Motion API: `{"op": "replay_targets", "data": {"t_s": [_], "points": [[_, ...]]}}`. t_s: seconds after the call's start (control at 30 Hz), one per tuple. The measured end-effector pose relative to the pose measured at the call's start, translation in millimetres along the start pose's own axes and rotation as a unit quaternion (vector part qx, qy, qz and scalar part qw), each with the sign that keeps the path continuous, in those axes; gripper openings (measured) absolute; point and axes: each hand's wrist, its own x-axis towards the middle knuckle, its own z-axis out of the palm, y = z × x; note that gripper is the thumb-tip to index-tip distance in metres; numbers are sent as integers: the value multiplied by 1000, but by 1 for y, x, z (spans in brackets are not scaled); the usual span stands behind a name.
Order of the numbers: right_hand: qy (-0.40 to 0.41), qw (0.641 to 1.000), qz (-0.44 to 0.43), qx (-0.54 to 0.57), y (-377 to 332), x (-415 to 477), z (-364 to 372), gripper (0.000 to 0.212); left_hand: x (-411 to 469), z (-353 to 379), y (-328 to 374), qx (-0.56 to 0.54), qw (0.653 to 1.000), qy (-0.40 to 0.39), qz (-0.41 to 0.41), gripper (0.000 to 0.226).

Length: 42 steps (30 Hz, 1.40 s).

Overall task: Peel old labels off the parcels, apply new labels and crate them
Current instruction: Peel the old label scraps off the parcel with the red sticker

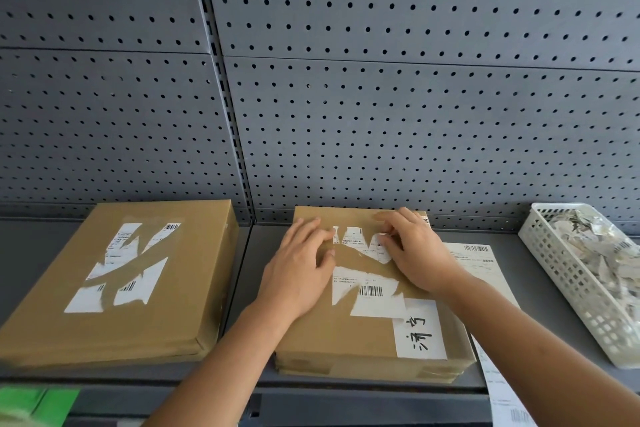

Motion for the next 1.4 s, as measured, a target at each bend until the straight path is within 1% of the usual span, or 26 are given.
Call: {"op": "replay_targets", "data": {"t_s": [0.07, 0.23, 0.67, 1.03, 1.1, 1.17, 1.23, 1.3, 1.33, 1.4], "points": [[10, 1000, 3, -5, -2, 1, 4, 14, 0, 0, 0, 1, 1000, -1, -1, 39], [56, 998, -13, -29, -2, -6, 6, 11, 0, 1, 1, -1, 1000, 0, 0, 39], [57, 998, -28, -11, -14, -40, 1, 12, 0, 1, -1, 3, 1000, -4, 0, 39], [53, 997, -20, 44, -22, -61, -11, 13, -1, -1, 2, 4, 1000, -14, -3, 39], [74, 995, -26, 63, -31, -63, -16, 16, -1, -2, 2, 5, 1000, -16, -2, 38], [115, 989, -33, 87, -41, -62, -26, 14, -1, -2, 2, 4, 1000, -17, -3, 37], [142, 982, -12, 120, -46, -57, -37, 12, -1, -2, 1, 2, 1000, -16, -5, 36], [134, 977, 47, 161, -45, -51, -46, 9, -2, -1, 1, -3, 1000, -16, -6, 37], [119, 973, 80, 179, -43, -48, -49, 10, -2, -1, 1, -5, 1000, -15, -6, 37], [100, 970, 129, 180, -37, -43, -52, 22, -2, 0, 1, -7, 1000, -13, -3, 38]]}}
